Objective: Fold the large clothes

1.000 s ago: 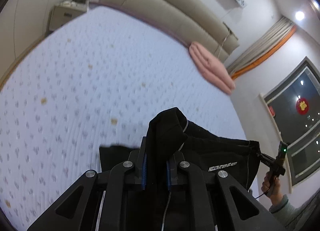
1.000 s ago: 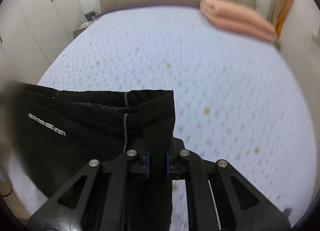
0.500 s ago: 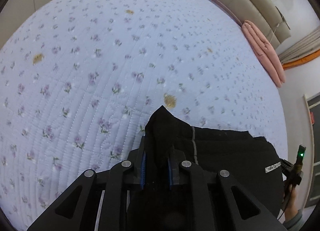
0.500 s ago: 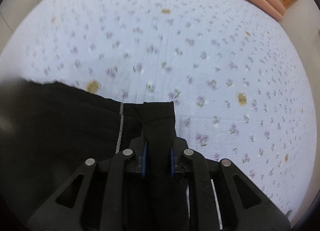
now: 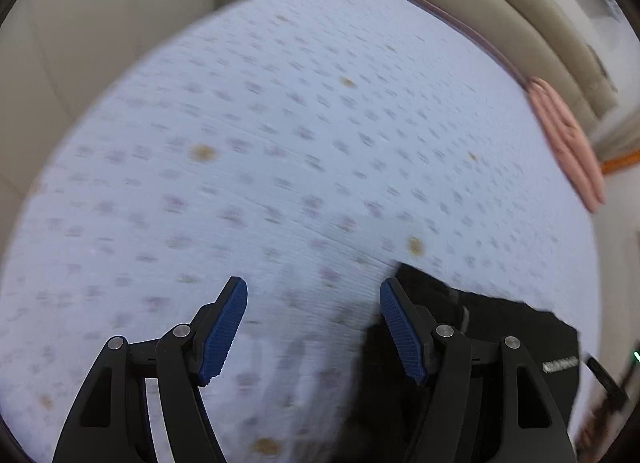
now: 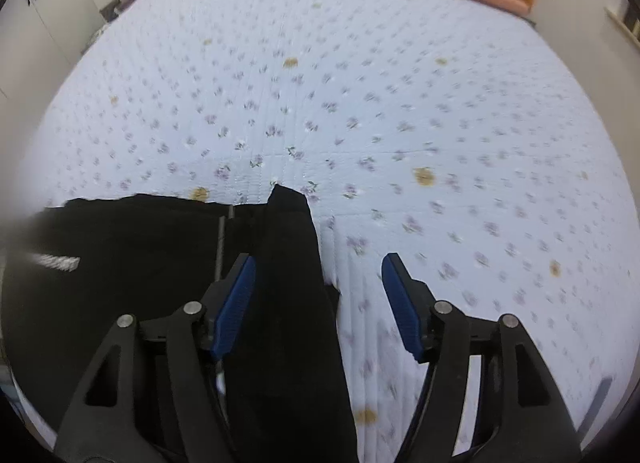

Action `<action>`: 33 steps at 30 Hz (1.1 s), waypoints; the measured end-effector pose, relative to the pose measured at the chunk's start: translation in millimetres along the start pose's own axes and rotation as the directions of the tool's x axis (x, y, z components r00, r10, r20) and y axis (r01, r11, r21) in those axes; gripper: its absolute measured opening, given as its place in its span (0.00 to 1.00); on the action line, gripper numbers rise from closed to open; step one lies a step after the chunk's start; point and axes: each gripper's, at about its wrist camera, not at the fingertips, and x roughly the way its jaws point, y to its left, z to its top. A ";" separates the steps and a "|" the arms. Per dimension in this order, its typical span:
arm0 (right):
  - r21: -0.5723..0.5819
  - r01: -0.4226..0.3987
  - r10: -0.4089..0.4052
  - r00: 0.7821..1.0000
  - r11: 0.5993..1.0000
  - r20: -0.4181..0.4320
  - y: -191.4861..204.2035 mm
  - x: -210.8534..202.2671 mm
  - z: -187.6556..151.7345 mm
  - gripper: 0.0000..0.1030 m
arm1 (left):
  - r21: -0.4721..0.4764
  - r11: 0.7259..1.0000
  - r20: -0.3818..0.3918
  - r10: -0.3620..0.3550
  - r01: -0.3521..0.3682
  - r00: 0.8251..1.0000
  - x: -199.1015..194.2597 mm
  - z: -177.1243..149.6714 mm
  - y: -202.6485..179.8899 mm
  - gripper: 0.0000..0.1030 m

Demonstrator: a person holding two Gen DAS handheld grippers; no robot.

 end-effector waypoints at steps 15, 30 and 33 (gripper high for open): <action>-0.160 -0.175 0.175 0.984 0.971 -0.017 118.4 -76.5 -94.2 0.62 | 0.410 0.898 0.010 -0.183 0.163 0.983 -117.7 -180.5 -175.1 0.68; -0.156 -0.092 0.078 0.992 0.983 -0.095 136.6 11.7 -115.3 0.68 | 0.432 0.898 -0.076 -0.054 0.082 0.996 -19.9 -237.0 -201.4 0.70; -0.151 -0.120 0.106 0.990 0.981 -0.095 131.1 4.7 -112.6 0.68 | 0.437 0.896 -0.066 -0.056 0.079 0.996 -30.9 -237.8 -202.7 0.70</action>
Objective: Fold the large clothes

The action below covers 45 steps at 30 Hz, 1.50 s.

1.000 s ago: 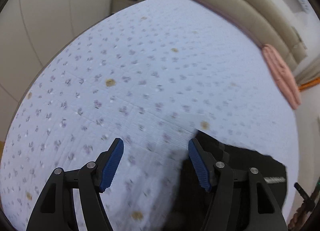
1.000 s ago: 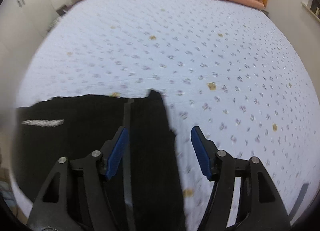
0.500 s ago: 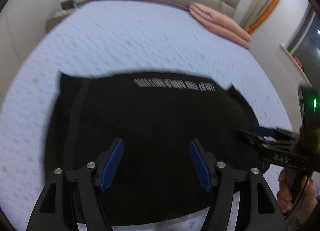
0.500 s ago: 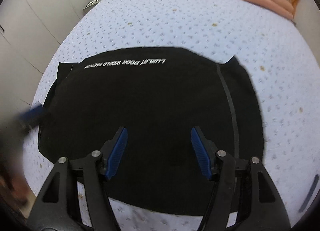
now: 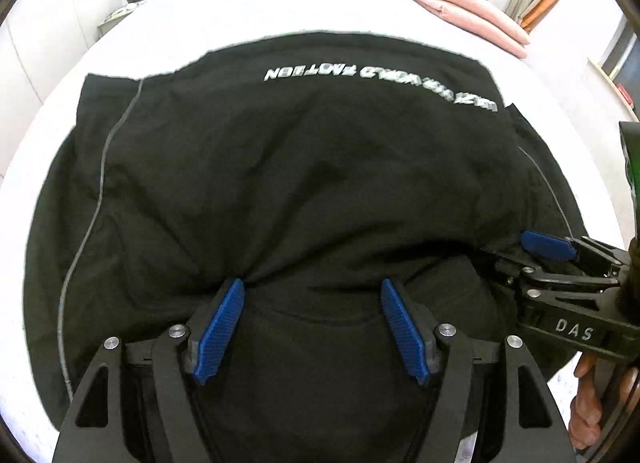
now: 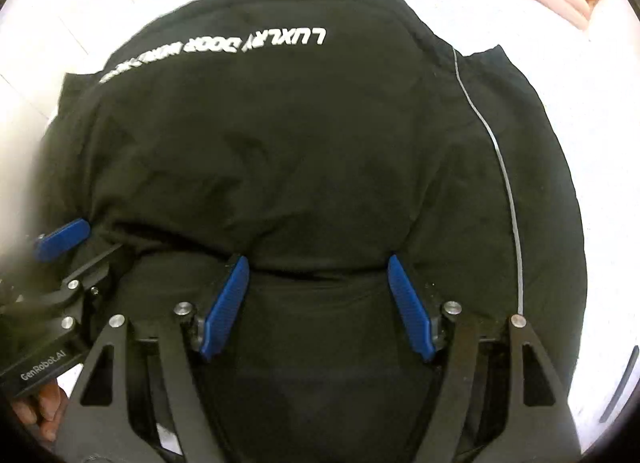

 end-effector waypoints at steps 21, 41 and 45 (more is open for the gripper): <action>-0.066 -0.056 0.048 0.993 0.996 -0.110 -26.1 -4.8 -48.4 0.48 | -0.114 0.993 -0.066 0.034 -0.041 0.997 -13.5 -34.8 19.8 0.72; 0.229 -0.198 0.201 0.980 0.953 0.011 -225.8 3.6 23.7 0.93 | -0.298 0.949 -0.125 -0.148 0.105 0.981 -6.8 45.2 215.7 0.75; 0.205 -0.217 0.226 0.974 0.955 -0.022 -232.2 18.9 32.9 1.00 | -0.346 0.924 -0.142 -0.224 0.164 0.964 12.3 45.1 226.0 0.77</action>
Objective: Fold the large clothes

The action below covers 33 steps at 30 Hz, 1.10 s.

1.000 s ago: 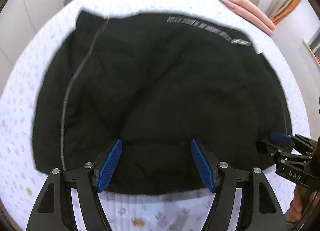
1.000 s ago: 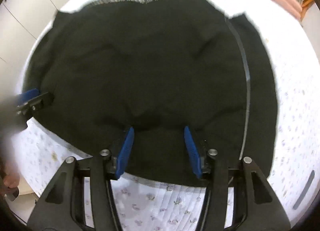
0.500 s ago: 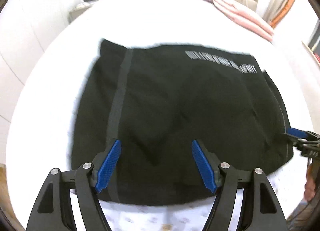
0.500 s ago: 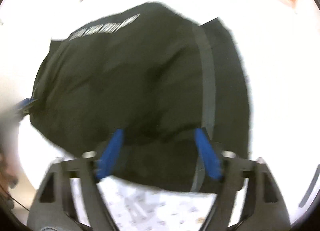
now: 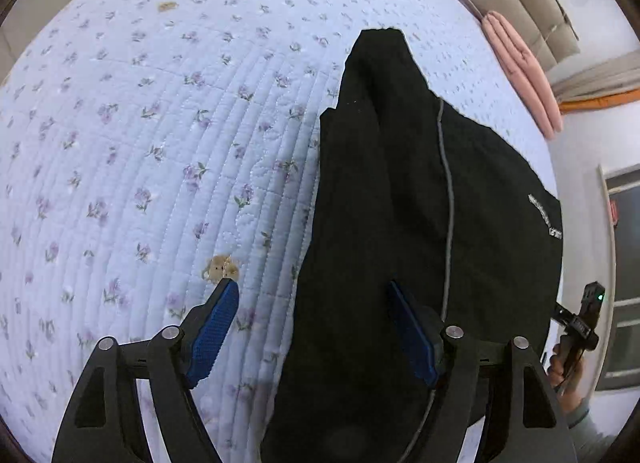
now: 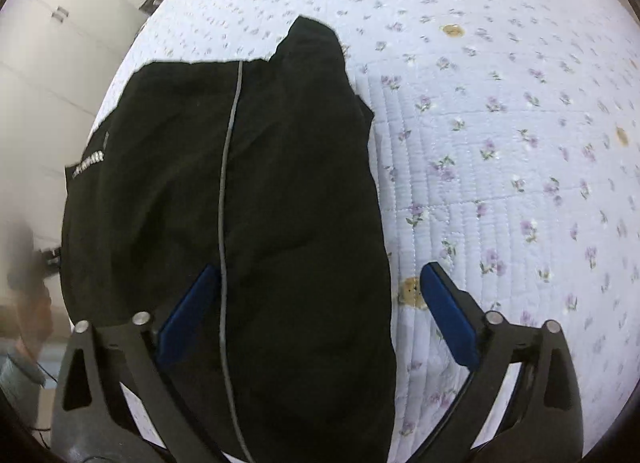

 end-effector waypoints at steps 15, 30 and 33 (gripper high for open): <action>0.076 -0.255 0.262 0.958 0.964 -0.112 -12.3 43.4 -0.8 1.00 | -0.063 0.958 -0.160 -0.287 0.281 0.944 72.1 24.1 -9.2 0.82; -0.012 -0.351 0.346 0.930 0.936 -0.126 -12.9 50.7 -5.3 0.83 | -0.132 0.900 -0.157 -0.434 0.416 0.887 84.8 7.8 -27.3 0.83; 0.012 -0.363 0.361 0.923 0.932 -0.132 -12.1 48.2 5.8 0.91 | -0.155 0.896 -0.149 -0.437 0.415 0.887 91.3 6.8 -26.8 0.83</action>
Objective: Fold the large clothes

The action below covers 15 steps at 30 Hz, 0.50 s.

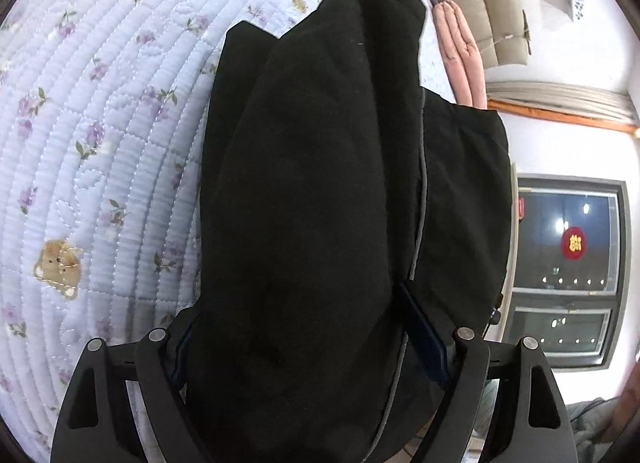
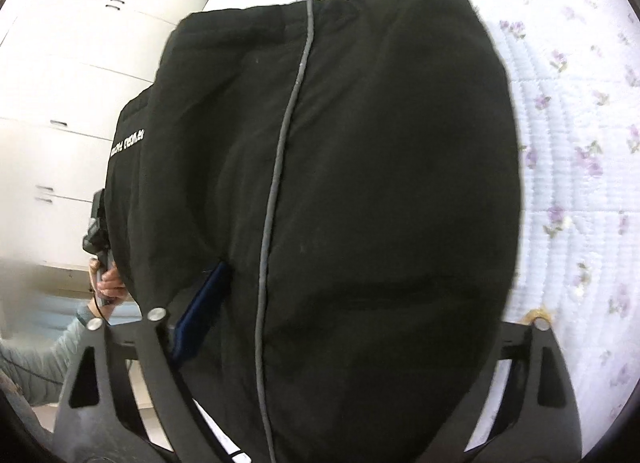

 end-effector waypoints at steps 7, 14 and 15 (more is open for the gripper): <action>-0.022 -0.007 0.009 0.997 1.000 0.073 12.3 -8.9 -5.3 0.54 | 0.071 0.996 0.158 0.045 -0.057 0.986 -18.9 -24.0 -23.7 0.42; -0.075 0.062 -0.049 0.985 0.995 0.167 41.0 -33.8 -19.4 0.30 | 0.198 0.980 0.242 -0.022 -0.028 0.970 -48.5 -60.6 -76.4 0.34; -0.085 0.052 -0.036 0.983 0.995 0.180 46.4 -39.7 -22.4 0.29 | 0.213 0.977 0.247 -0.033 -0.021 0.969 -51.0 -64.4 -83.1 0.33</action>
